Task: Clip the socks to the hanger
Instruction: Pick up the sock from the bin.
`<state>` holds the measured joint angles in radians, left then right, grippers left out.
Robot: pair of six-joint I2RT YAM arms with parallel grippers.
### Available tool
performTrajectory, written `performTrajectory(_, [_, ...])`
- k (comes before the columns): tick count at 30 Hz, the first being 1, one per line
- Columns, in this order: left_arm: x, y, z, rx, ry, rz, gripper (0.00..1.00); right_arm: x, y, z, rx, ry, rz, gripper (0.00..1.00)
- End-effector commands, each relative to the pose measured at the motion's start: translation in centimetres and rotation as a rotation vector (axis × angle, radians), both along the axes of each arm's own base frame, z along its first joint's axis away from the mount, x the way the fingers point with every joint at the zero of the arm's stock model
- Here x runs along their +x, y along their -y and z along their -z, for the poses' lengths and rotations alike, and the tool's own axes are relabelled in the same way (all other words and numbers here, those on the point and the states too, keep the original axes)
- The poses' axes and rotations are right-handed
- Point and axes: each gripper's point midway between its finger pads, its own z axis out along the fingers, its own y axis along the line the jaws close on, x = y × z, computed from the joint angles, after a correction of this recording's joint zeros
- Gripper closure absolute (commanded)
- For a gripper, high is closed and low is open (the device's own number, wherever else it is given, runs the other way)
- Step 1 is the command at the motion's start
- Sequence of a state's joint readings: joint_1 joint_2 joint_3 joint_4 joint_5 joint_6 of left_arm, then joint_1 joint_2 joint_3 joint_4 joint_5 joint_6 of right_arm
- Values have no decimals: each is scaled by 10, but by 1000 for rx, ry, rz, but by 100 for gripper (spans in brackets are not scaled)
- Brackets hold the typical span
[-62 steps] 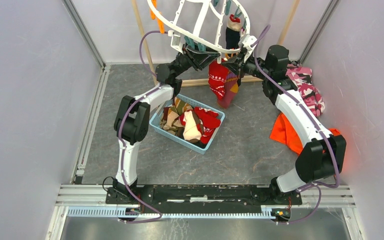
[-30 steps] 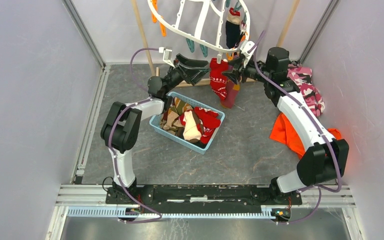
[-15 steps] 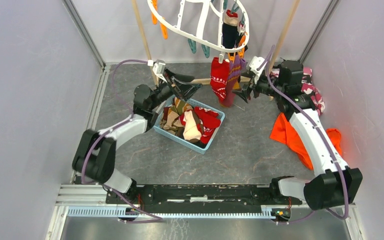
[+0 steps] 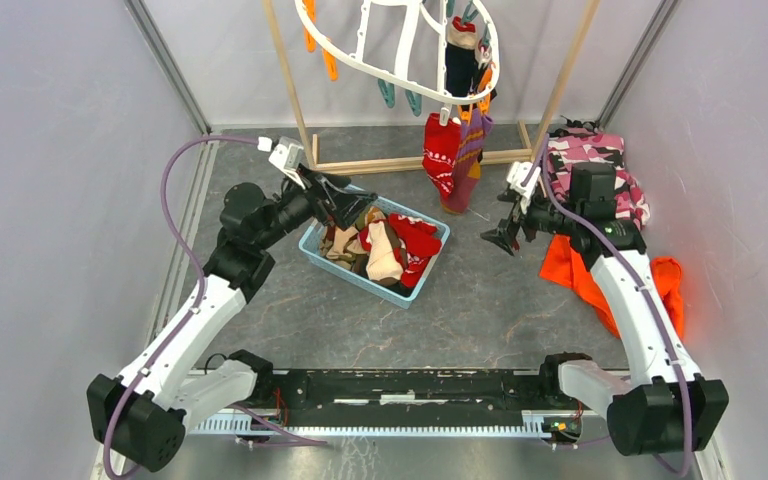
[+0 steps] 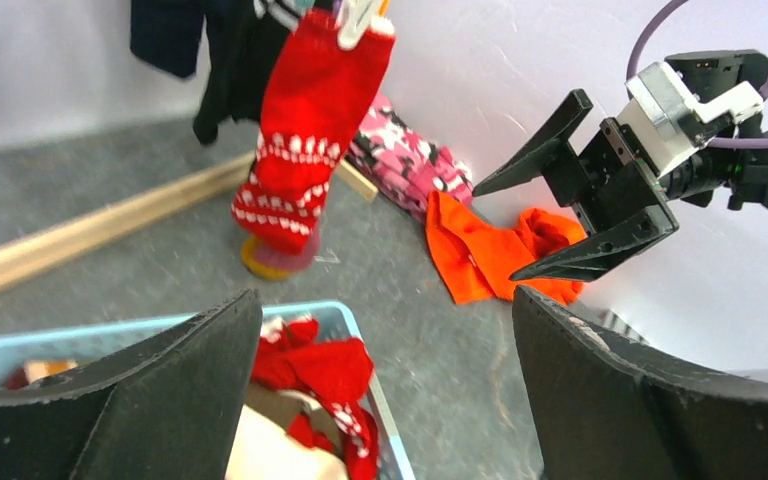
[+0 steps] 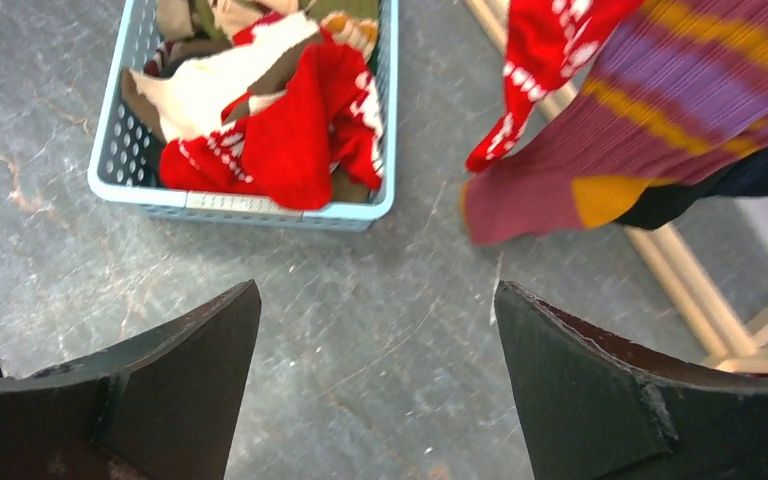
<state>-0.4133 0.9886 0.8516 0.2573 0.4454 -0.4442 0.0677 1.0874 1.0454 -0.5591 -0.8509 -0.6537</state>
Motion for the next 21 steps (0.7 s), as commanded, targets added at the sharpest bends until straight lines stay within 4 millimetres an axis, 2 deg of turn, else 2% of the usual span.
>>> performTrajectory(1, [-15,8,39,3,-277,71,0,-19,4,20,16,-54,-24,7])
performTrajectory(5, [-17,12,78,-53,-509,59,8,-19,9,42,37,-120,5,7])
performTrajectory(8, [-16,20,100,-140,-657,60,16,-20,8,57,46,-188,6,7])
performTrajectory(17, [26,43,140,-190,-823,-254,19,-15,4,76,64,-205,-19,8])
performTrajectory(19, [33,55,148,-203,-865,-287,27,-13,13,80,64,-201,9,8])
performTrajectory(21, [40,66,157,-202,-918,-315,30,-15,15,84,62,-200,15,8])
